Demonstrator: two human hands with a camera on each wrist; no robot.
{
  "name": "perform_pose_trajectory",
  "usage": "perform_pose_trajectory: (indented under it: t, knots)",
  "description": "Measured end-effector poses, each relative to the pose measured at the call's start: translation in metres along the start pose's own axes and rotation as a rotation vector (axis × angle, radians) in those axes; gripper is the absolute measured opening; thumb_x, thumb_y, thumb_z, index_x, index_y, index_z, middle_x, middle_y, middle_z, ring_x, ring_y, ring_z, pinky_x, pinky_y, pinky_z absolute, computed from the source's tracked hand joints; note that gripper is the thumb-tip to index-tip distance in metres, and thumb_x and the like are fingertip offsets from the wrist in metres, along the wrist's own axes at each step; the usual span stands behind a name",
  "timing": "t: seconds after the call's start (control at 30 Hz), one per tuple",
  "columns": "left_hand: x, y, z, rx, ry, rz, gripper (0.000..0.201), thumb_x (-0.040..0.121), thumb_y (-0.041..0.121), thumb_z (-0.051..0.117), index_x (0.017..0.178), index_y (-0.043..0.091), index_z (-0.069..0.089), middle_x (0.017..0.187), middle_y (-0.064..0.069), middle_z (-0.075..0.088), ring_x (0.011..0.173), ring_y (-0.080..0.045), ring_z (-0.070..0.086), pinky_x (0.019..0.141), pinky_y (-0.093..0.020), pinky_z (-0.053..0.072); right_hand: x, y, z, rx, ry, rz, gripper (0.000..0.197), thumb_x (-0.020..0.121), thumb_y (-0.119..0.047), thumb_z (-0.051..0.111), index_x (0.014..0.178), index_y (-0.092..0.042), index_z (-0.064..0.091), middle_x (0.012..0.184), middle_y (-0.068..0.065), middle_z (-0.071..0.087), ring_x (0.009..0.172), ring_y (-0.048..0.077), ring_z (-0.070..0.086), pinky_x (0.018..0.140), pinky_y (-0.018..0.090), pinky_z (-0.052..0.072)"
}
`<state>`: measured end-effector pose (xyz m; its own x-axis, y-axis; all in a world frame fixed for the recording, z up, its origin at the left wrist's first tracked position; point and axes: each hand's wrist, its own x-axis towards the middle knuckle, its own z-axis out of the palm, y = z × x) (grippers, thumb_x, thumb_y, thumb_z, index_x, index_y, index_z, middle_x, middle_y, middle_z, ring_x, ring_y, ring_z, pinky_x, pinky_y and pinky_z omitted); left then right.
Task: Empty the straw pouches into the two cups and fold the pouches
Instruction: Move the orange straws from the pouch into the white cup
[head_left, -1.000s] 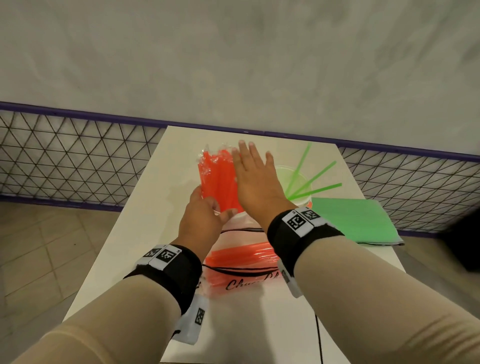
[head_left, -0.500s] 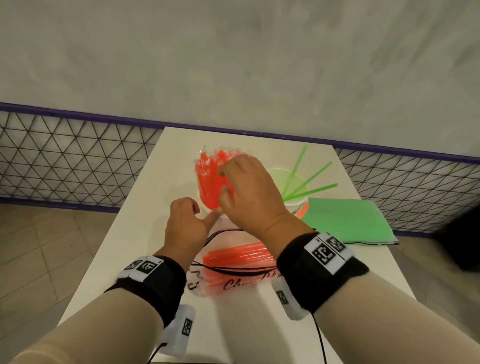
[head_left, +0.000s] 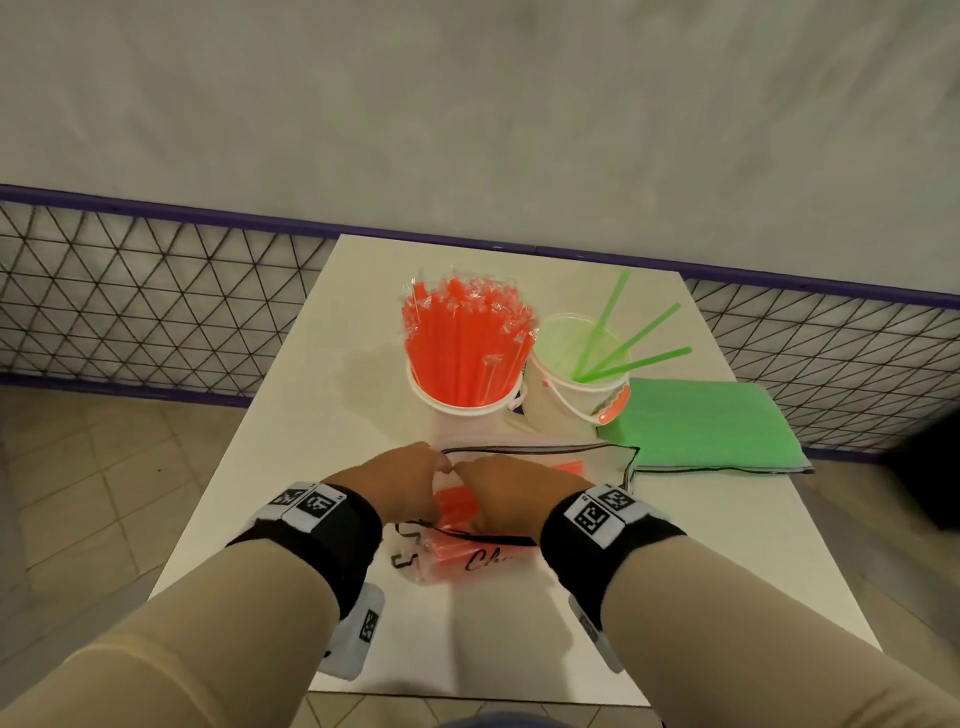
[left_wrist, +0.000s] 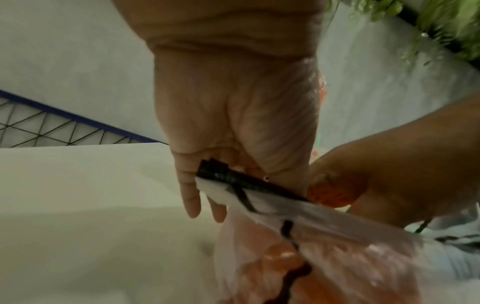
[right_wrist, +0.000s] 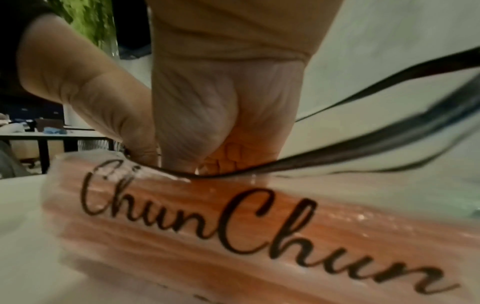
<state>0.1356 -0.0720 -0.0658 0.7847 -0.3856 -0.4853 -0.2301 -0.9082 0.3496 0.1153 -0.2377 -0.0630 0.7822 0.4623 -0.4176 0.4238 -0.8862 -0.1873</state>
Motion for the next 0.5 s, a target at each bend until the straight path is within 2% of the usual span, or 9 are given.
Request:
perform_pose_trajectory:
  t: [0.07,0.13,0.23,0.37,0.43,0.5]
  knots:
    - [0.001,-0.002,0.006,-0.001,-0.047,0.000,0.081,0.074,0.026,0.077,0.144,0.023,0.037,0.135,-0.001,0.044,0.112,-0.021,0.055,0.088,-0.029,0.049,0.001,0.003,0.007,0.025,-0.044,0.016,0.056,0.088,-0.042,0.061,0.134,-0.015,0.043,0.125,0.006,0.058,0.111,0.026,0.057,0.091,0.035,0.045]
    - [0.001,-0.003,0.009,0.013,-0.057,0.018,0.086,0.071,0.026,0.078,0.145,0.024,0.033,0.136,-0.001,0.043,0.111,-0.020,0.055,0.090,-0.033,0.052,0.001,0.005,0.011,0.042,-0.085,0.034,0.058,0.088,-0.041,0.061,0.136,-0.015,0.041,0.129,0.007,0.055,0.114,0.027,0.056,0.096,0.036,0.045]
    - [0.002,-0.003,0.007,0.046,-0.062,0.041,0.090,0.071,0.021,0.075,0.147,0.025,0.027,0.135,0.000,0.040,0.110,-0.020,0.055,0.088,-0.034,0.053,-0.001,0.005,0.015,0.003,-0.053,0.037,0.049,0.088,-0.038,0.061,0.127,-0.013,0.048,0.123,0.010,0.052,0.108,0.029,0.056,0.091,0.037,0.044]
    - [0.001,0.002,0.001,0.051,-0.076,0.041,0.093,0.075,0.011,0.069,0.152,0.025,0.020,0.144,-0.001,0.033,0.115,-0.022,0.054,0.079,-0.028,0.052,-0.004,0.003,0.014,-0.079,0.007,-0.004,0.036,0.092,-0.033,0.056,0.119,-0.009,0.053,0.115,0.012,0.053,0.101,0.031,0.057,0.082,0.034,0.040]
    - [-0.001,0.003,-0.004,0.039,-0.081,0.035,0.087,0.077,0.008,0.068,0.151,0.024,0.024,0.142,0.000,0.036,0.114,-0.022,0.054,0.081,-0.029,0.052,-0.005,0.005,0.012,-0.058,0.053,-0.019,0.025,0.094,-0.020,0.051,0.116,-0.009,0.055,0.114,0.013,0.056,0.102,0.032,0.057,0.087,0.037,0.043]
    - [-0.003,0.001,-0.009,-0.014,-0.083,0.038,0.071,0.077,0.007,0.068,0.140,0.024,0.041,0.134,0.001,0.044,0.111,-0.022,0.056,0.082,-0.029,0.052,-0.006,0.011,0.010,-0.020,0.133,-0.011,0.021,0.090,-0.008,0.050,0.110,-0.011,0.056,0.109,0.012,0.060,0.100,0.031,0.059,0.087,0.038,0.047]
